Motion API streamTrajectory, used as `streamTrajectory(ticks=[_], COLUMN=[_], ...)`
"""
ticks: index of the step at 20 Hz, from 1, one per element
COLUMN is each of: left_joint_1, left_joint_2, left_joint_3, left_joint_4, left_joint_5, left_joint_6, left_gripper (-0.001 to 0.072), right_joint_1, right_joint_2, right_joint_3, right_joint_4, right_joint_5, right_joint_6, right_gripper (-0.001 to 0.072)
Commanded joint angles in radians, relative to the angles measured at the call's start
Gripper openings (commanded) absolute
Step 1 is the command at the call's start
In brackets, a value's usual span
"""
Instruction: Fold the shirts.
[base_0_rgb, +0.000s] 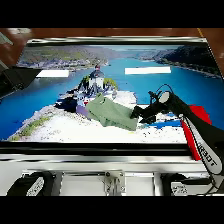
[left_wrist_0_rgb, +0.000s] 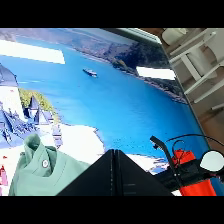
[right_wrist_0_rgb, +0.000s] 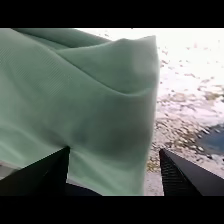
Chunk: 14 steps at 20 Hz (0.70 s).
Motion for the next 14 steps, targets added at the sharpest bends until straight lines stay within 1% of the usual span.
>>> streamTrajectory(ticks=[1,2,3,6,8,12,14], left_joint_1=[0.000,0.000,0.000,0.000,0.000,0.000,0.000], left_joint_2=[0.000,0.000,0.000,-0.007,-0.021,-0.050,-0.056], left_joint_3=[0.000,0.000,0.000,-0.001,-0.002,-0.001,-0.001], left_joint_4=[0.047,0.065,0.084,0.135,0.142,0.143,0.142], left_joint_5=[0.000,0.000,0.000,-0.007,-0.019,-0.019,-0.024], left_joint_6=[-0.037,-0.060,-0.069,-0.069,-0.069,-0.069,-0.069], left_gripper=[0.0034,0.0034,0.0034,0.0034,0.0034,0.0034,0.0034], right_joint_1=[0.023,0.023,0.016,-0.048,-0.126,-0.360,-0.503], right_joint_2=[-0.049,-0.050,-0.046,-0.006,0.049,0.150,0.174], right_joint_3=[-0.008,-0.008,0.000,0.100,0.203,0.410,0.485], right_joint_4=[0.176,0.198,0.204,0.203,0.203,0.179,0.146], right_joint_5=[-0.042,-0.043,-0.037,0.069,0.140,0.304,0.356], right_joint_6=[-0.131,-0.159,-0.165,-0.214,-0.214,-0.159,-0.121], right_gripper=[0.0438,0.0116,0.0068,0.0062,0.0054,0.0054,0.0054])
